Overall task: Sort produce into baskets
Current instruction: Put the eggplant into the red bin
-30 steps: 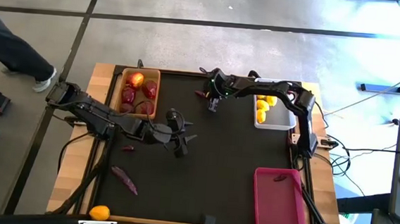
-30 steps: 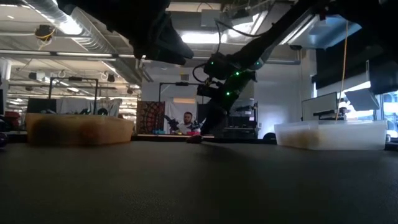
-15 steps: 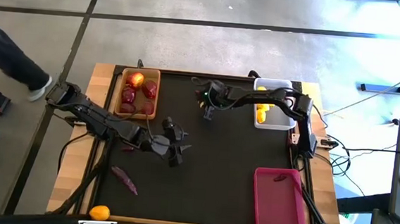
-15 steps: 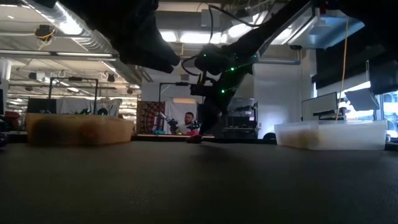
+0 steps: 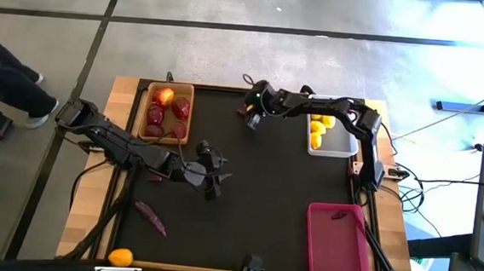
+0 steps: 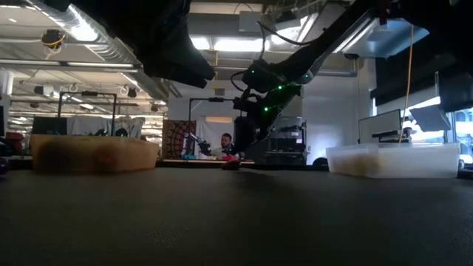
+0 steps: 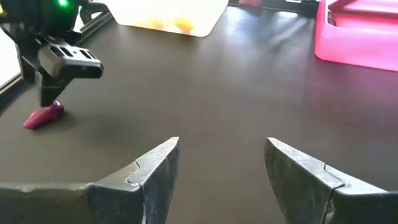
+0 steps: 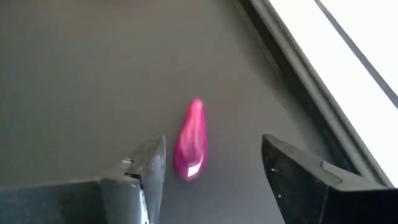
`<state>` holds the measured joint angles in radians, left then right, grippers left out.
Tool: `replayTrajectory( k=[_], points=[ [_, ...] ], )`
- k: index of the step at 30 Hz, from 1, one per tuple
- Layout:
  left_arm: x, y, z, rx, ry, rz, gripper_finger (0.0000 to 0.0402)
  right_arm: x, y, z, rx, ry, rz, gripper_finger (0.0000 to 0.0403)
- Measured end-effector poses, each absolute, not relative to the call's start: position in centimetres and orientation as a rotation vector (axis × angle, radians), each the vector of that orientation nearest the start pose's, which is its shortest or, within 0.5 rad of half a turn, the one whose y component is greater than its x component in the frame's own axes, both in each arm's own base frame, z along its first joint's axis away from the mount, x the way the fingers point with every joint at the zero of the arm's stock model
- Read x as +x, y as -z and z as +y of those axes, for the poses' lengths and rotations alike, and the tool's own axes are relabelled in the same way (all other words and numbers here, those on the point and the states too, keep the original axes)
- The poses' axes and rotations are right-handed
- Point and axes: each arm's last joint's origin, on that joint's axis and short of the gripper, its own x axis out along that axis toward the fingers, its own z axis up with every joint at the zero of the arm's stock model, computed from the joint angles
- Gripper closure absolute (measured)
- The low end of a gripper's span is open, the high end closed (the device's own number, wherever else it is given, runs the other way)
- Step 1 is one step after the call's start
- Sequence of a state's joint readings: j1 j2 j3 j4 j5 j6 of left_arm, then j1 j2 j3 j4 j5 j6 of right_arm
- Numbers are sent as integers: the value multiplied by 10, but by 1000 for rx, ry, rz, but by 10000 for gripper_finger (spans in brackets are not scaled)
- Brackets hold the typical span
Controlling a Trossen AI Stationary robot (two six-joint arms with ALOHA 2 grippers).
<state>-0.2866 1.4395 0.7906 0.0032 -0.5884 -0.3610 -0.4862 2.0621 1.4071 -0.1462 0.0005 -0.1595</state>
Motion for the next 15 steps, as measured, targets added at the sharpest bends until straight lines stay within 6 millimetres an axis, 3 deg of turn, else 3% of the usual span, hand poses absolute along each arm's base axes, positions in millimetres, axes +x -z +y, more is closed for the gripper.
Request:
replayTrajectory(
  k=[10,15],
  points=[
    [283,-210,-65,-105,-405,517,172,399,-130,-216,81,389,805,194],
    [284,-210,-64,-108,-408,516,172,400,-128,-216,59,358,807,232]
  ],
)
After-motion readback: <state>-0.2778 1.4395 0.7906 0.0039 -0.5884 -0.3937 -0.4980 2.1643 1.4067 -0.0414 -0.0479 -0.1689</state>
